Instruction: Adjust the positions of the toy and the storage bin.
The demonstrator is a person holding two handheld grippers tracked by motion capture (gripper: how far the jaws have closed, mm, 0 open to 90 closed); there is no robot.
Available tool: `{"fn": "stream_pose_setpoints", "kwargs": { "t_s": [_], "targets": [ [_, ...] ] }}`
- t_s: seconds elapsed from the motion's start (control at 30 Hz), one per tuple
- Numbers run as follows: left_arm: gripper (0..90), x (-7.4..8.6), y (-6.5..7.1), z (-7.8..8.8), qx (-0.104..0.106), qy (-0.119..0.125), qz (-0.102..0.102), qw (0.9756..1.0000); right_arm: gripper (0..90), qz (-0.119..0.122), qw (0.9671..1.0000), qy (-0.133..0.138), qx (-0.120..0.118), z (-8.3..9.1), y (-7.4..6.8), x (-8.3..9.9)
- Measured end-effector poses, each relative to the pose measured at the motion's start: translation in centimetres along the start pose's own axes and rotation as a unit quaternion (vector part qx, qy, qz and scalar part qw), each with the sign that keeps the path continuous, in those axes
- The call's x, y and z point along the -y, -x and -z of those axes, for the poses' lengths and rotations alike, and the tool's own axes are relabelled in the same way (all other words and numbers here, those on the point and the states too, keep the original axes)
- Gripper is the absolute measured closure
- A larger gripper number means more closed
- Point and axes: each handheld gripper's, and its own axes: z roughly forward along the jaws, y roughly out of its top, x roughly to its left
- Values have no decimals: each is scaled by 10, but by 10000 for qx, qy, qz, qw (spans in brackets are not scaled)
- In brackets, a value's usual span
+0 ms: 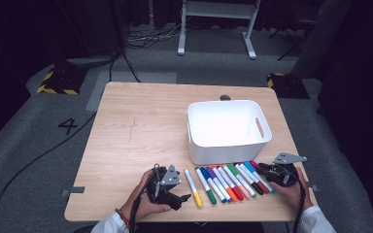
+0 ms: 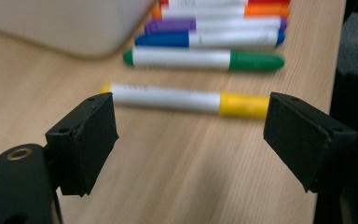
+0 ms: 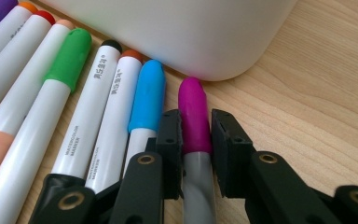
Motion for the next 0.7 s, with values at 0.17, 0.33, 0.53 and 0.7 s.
{"fn": "stream_pose_setpoints", "kwargs": {
  "t_s": [0.17,0.33,0.53,0.7],
  "targets": [
    [176,6,-2,-18,-1,-112,109,9999,744,30,10000,5,0,0,0,0],
    [166,2,-1,-33,-144,-152,100,9997,745,54,10000,18,-36,1,3,1],
    [158,-5,-4,-41,-384,-187,232,9988,745,53,9999,86,-106,6,8,2],
    [118,-9,-12,-44,-474,-235,317,9981,746,102,9996,168,-194,11,9,1]
  ]
}}
